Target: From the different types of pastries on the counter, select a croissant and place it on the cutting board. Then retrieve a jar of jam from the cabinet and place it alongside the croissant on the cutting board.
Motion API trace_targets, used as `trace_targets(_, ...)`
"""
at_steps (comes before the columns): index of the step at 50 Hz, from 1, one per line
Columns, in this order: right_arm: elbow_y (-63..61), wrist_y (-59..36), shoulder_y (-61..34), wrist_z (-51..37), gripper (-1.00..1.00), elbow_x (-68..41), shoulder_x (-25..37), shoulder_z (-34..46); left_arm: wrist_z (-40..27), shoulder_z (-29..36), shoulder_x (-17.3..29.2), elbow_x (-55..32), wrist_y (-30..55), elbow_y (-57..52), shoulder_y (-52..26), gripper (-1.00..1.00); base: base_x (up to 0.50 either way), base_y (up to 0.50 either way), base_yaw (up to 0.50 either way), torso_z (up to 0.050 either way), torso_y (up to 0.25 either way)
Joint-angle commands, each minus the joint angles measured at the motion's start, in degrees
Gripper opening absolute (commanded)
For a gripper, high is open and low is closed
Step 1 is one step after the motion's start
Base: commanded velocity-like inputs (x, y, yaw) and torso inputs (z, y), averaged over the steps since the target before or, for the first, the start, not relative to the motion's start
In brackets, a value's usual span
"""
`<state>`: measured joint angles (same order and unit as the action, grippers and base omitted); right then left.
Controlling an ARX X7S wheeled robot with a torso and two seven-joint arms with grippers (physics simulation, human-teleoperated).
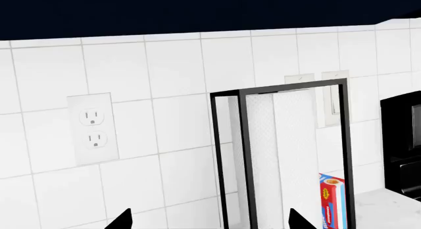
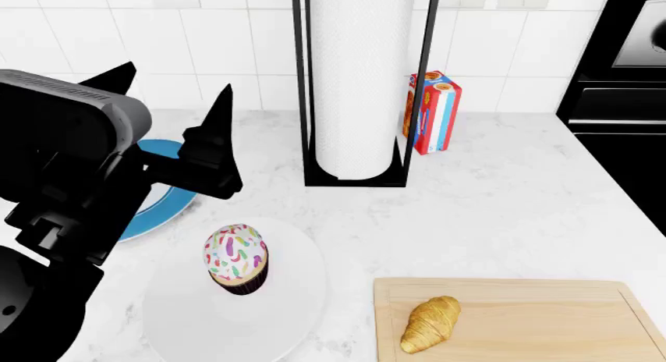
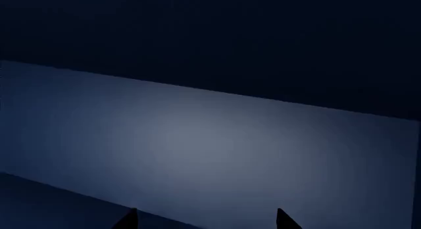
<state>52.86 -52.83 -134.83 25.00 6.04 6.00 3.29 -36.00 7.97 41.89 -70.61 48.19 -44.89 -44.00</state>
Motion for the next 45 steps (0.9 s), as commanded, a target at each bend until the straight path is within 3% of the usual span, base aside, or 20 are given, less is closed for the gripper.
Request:
trace_targets(1, 4.56, 1.49, -0.16, 3.37, 1.0, 5.05, -1.84, -1.82, 0.84, 0.52, 0.24, 1.13, -0.3, -0.03, 0.47, 1.0, 0.0, 0.0, 0.0, 0.0, 0.0)
trace_targets(45, 14.31, 4.19, -0.16, 0.29, 1.0, 4.02, -1.76, -1.56, 0.77, 0.3, 1.3, -0.15, -0.88, -0.14, 0.85, 1.0, 0.0, 0.0, 0.0, 0.0, 0.0)
